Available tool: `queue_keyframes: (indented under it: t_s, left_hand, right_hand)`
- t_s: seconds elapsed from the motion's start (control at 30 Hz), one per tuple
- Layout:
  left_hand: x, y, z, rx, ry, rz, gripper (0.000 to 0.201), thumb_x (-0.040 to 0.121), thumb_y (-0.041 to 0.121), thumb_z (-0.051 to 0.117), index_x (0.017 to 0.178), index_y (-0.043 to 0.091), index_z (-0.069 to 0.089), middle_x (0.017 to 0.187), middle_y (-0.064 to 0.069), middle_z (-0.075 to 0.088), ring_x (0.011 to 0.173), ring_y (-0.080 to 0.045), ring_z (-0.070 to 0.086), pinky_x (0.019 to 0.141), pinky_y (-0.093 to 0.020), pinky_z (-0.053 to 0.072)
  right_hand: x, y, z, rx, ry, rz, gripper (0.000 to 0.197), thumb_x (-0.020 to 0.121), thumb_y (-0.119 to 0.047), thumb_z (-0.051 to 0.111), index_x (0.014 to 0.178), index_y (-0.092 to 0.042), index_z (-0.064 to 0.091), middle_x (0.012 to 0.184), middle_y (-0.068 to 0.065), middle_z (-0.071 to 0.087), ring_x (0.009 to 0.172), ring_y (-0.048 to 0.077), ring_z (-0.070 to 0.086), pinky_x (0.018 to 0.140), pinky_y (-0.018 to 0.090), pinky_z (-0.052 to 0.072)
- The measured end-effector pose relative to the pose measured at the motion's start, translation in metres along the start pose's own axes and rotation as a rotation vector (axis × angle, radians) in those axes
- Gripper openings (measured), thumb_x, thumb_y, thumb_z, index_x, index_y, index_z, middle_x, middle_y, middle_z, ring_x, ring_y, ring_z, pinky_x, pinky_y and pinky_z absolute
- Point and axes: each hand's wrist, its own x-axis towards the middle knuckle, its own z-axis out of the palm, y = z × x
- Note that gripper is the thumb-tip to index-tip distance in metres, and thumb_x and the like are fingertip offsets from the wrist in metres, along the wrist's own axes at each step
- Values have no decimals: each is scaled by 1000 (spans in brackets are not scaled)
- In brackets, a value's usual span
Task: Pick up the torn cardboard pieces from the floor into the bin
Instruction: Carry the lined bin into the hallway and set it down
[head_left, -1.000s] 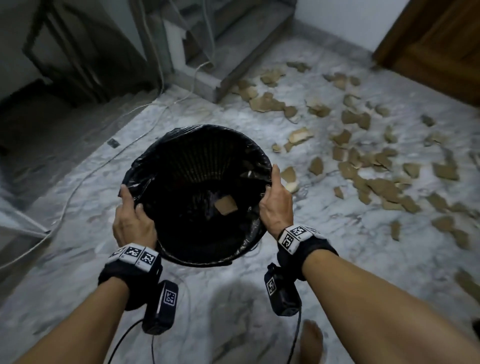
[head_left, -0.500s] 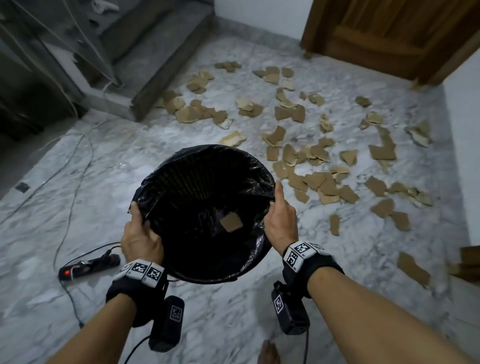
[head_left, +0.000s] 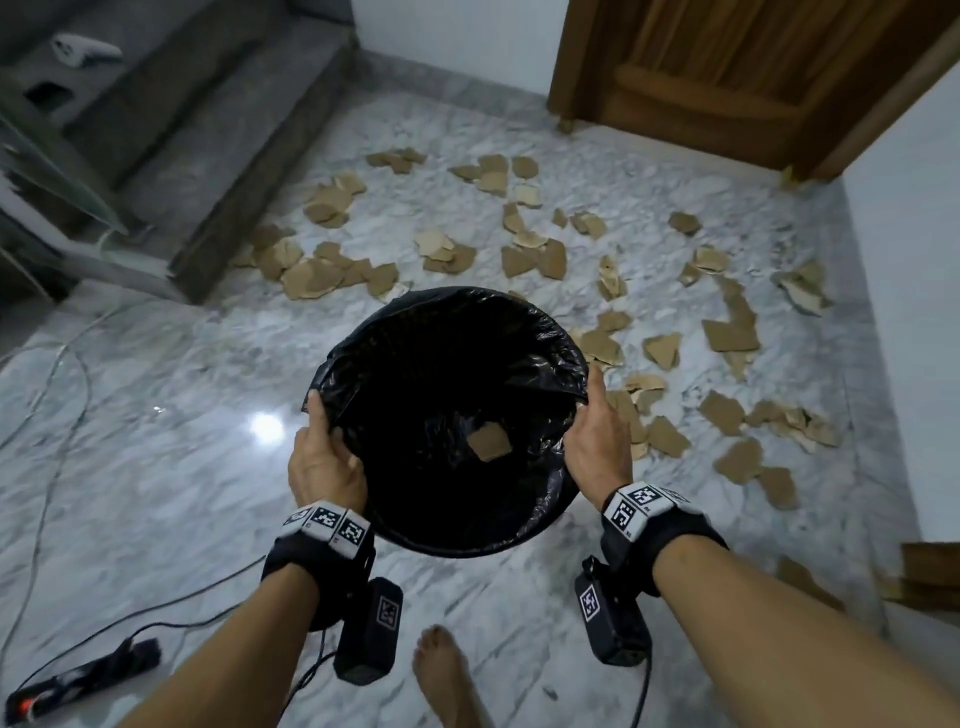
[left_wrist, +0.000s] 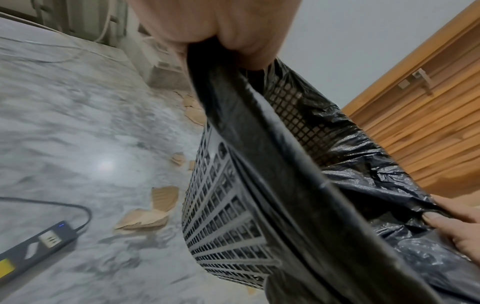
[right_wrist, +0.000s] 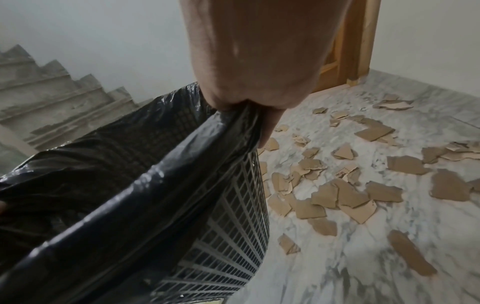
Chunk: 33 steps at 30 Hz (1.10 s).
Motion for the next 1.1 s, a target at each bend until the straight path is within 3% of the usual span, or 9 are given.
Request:
queue_keyframes:
  t_s: [0.1,0.3,0.37,0.47,0.57,0.7,0.83,0.93,1.1]
  left_hand:
    - [46,31,34,27,-53,34,58,97,9,40,151,21,24,110,-24,57,101,-40,55,84,-44,42]
    - [118,94,107,64,-124,74,57,97,11,39,151,21,22,113,-24,58,103,-39,55,87,-45,42]
    - [141,114,138,86,-136,98,58,97,11,39,151,21,22,115,-25,58,103,-40,56,86,-45,43]
    - [175,144,189,138,-164,115,60,96,9,40,151,20,20,115,-26,57,102,-42,55,79,-43,43]
    - [212,171,247,137,-166,107,60,95,8,40,151,21,21,117,-26,58,103,-42,56,81,-45,44]
    - [259,199,334,163,-172,95,60,96,9,40,151,21,21,122,-28,56,106,-43,55,84,-46,44]
    - [297,217,416,139,-164,70,60,96,11,41,151,23,20,125,-26,56,109,-43,54,86,-47,44]
    - [315,223,464,143,-205,85,60,97,11,40,152,18,17,128,-26,55,112,-42,53,87,-45,42]
    - [323,219,512,189,-298,72,63,98,17,40,153,22,10,134,-23,52,113,-43,53,87,-48,46]
  right_hand:
    - [56,3,-2,-4,29,46,66,97,-4,40,154,-21,12,63,1,42,62,24,45,55,32,34]
    - [157,21,-9,48,52,166,65,98,-6,38,154,-26,13,81,9,54,77,31,56,67,42,51]
    - [195,32,-10,52,55,151,64,98,-6,37,154,-26,12,76,5,50,75,29,54,63,40,48]
    - [258,52,-11,63,58,156,64,98,-6,37,154,-26,12,81,10,56,74,34,57,63,42,51]
    - [329,74,-4,57,33,170,65,99,-6,38,155,-24,10,69,6,48,67,30,52,60,39,45]
    - [431,114,19,54,31,165,64,99,-7,39,154,-24,10,82,13,53,68,27,52,59,34,40]
    - [520,147,38,62,18,159,63,100,-7,38,154,-25,13,84,11,55,71,27,53,64,40,47]
    - [568,171,49,83,6,144,63,99,-5,39,154,-24,13,77,7,52,73,29,54,66,40,48]
    - [607,206,66,80,9,145,63,98,-3,39,154,-22,16,82,8,50,79,30,54,73,42,48]
